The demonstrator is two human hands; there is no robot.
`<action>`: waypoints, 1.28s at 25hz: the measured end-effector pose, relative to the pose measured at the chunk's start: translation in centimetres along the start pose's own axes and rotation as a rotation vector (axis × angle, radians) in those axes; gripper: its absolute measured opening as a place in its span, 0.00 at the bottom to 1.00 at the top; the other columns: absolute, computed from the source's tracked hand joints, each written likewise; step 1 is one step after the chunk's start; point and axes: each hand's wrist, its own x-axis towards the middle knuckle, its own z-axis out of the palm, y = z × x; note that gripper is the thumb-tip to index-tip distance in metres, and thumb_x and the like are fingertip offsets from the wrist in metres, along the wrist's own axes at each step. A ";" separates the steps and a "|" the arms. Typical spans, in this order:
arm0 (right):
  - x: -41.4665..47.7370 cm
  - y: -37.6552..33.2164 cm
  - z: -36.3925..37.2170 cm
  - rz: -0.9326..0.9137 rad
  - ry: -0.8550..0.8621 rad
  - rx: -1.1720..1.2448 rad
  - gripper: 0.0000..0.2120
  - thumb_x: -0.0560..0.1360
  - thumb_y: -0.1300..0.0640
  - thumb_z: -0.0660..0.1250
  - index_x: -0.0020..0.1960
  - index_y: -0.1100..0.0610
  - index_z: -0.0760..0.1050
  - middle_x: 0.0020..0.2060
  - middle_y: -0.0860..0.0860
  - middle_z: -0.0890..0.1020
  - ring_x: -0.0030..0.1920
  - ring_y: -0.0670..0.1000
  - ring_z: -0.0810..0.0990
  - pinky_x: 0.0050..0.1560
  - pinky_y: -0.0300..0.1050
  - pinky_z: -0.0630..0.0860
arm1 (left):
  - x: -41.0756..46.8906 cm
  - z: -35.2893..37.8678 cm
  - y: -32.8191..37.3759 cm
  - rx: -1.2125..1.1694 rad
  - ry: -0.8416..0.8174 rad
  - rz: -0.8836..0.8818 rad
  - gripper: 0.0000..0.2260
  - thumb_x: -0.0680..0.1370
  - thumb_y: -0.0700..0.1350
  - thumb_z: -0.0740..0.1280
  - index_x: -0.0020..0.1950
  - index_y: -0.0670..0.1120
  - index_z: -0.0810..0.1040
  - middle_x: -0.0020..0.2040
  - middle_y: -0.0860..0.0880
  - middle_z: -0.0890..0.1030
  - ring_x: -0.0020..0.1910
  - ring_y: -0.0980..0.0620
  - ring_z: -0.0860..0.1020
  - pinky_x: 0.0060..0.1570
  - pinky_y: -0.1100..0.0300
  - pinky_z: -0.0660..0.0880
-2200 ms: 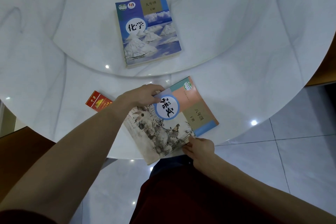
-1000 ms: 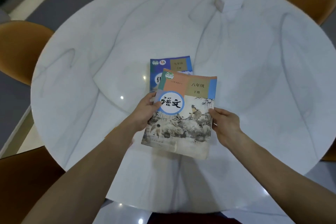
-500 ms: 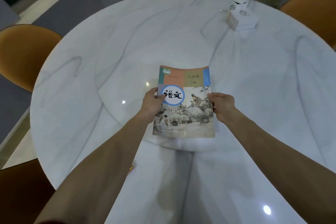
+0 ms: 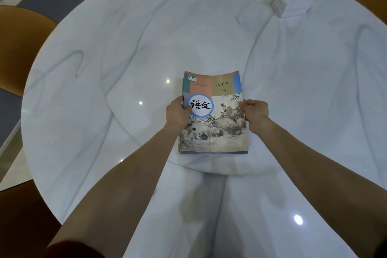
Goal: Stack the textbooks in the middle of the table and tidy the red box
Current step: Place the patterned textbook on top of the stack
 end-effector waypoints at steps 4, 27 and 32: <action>0.3 0.8 0.3 -0.092 0.091 -0.155 0.14 0.74 0.61 0.66 0.54 0.71 0.78 0.48 0.67 0.83 0.48 0.63 0.81 0.46 0.48 0.80 | 0.0 0.6 -0.3 0.209 0.032 0.056 0.11 0.78 0.40 0.63 0.58 0.37 0.76 0.54 0.36 0.79 0.51 0.39 0.78 0.45 0.53 0.74; 0.2 0.6 0.4 -0.200 0.044 -0.599 0.18 0.76 0.59 0.65 0.28 0.61 0.72 0.26 0.56 0.72 0.28 0.53 0.70 0.30 0.38 0.67 | -0.7 0.4 -1.1 0.362 0.001 -0.003 0.15 0.80 0.45 0.59 0.62 0.37 0.74 0.58 0.36 0.74 0.56 0.38 0.75 0.53 0.49 0.73; -2.3 -0.3 -0.1 -0.372 0.088 -0.858 0.13 0.77 0.57 0.60 0.55 0.63 0.78 0.54 0.60 0.79 0.54 0.62 0.78 0.51 0.51 0.76 | -2.0 -1.7 -0.9 0.462 -0.035 0.137 0.15 0.80 0.45 0.58 0.63 0.40 0.74 0.56 0.39 0.78 0.54 0.41 0.77 0.50 0.52 0.74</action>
